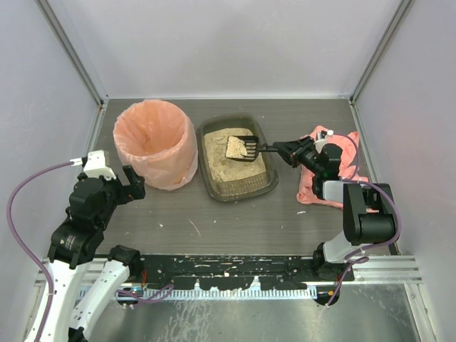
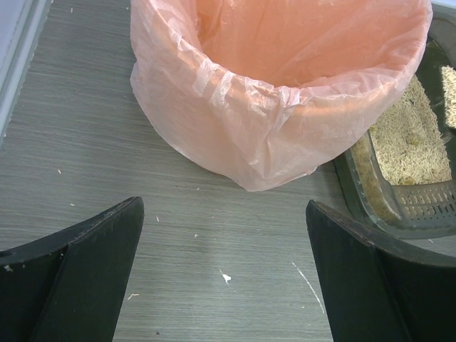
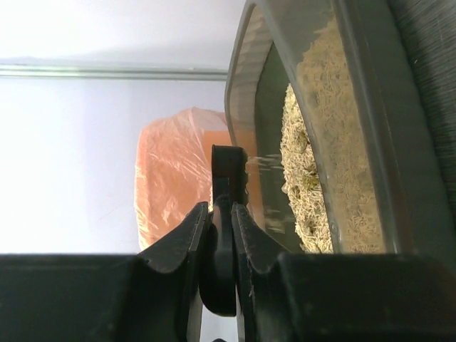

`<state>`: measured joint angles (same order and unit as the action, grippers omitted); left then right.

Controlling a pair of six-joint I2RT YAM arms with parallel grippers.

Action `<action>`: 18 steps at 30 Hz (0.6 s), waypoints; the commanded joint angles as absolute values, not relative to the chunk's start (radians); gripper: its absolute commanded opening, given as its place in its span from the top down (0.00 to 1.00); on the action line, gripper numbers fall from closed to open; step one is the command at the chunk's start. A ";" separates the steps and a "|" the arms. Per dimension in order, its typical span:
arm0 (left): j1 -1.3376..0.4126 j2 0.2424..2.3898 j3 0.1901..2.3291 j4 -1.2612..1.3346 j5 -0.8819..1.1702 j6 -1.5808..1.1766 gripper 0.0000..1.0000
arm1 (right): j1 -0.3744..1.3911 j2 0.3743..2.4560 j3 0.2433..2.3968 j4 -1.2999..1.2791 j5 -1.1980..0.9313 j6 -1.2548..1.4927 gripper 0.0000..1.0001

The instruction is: Clean the litter box

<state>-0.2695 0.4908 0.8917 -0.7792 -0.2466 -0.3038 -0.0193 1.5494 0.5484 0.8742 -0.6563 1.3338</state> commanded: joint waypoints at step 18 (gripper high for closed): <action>-0.265 0.489 0.901 -0.742 -0.213 -0.307 0.02 | 0.008 1.634 0.587 1.107 -0.732 1.405 0.99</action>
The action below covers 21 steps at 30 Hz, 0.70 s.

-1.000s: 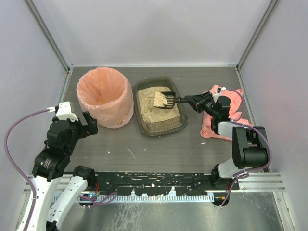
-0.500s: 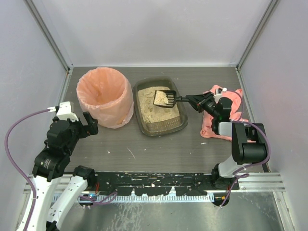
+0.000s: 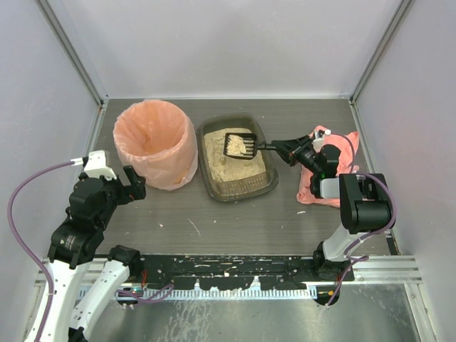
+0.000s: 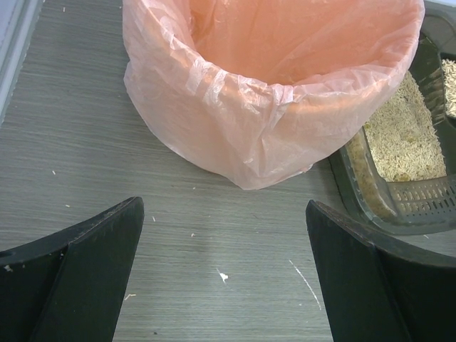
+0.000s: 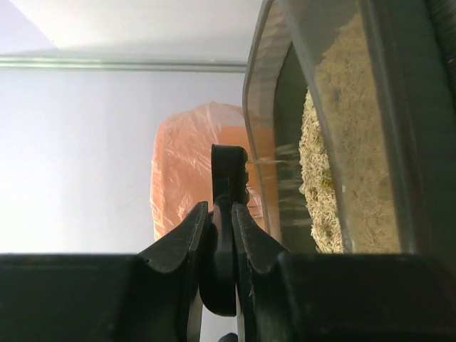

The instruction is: Clean the litter box

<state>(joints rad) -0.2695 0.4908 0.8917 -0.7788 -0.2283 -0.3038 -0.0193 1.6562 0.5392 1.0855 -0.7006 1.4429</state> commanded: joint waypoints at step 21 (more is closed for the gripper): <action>-0.264 0.492 0.902 -0.745 -0.221 -0.307 0.02 | 0.007 1.664 0.622 1.077 -0.736 1.365 0.99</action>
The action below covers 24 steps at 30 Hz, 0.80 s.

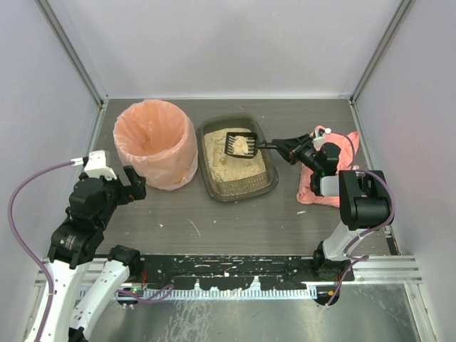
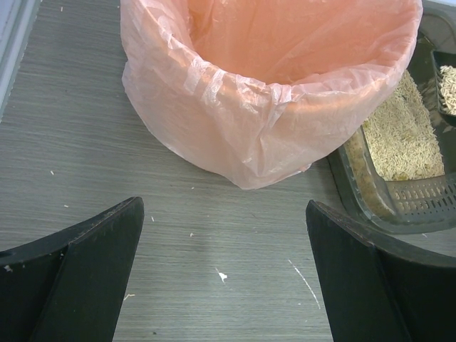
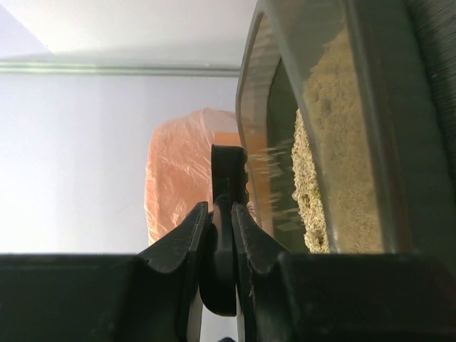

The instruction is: Clean the litter box

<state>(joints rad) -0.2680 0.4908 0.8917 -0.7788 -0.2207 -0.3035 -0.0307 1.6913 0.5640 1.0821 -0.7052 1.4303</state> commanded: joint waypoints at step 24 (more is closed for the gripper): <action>-0.254 0.499 0.903 -0.745 -0.206 -0.307 0.02 | -0.072 1.622 0.546 1.111 -0.673 1.400 0.99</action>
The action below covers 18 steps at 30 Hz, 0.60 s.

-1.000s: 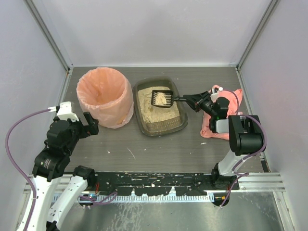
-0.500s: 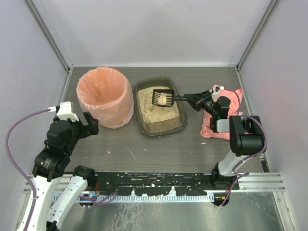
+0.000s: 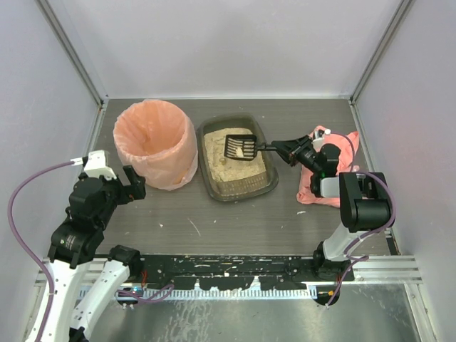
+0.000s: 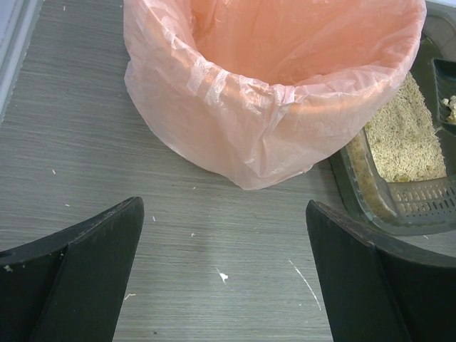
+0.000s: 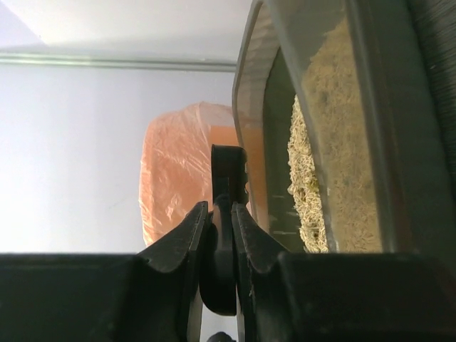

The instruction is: Clean the litter box

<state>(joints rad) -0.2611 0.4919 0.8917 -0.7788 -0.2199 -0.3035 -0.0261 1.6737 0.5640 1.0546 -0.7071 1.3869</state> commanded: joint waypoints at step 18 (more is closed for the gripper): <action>-0.244 0.499 0.901 -0.741 -0.201 -0.307 0.02 | -0.011 1.590 0.615 0.939 -0.711 1.275 0.99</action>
<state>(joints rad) -0.2527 0.4953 0.8917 -0.7784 -0.2108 -0.3035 -0.0086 1.6600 0.5854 0.9813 -0.7002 1.3411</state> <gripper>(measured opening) 0.982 0.232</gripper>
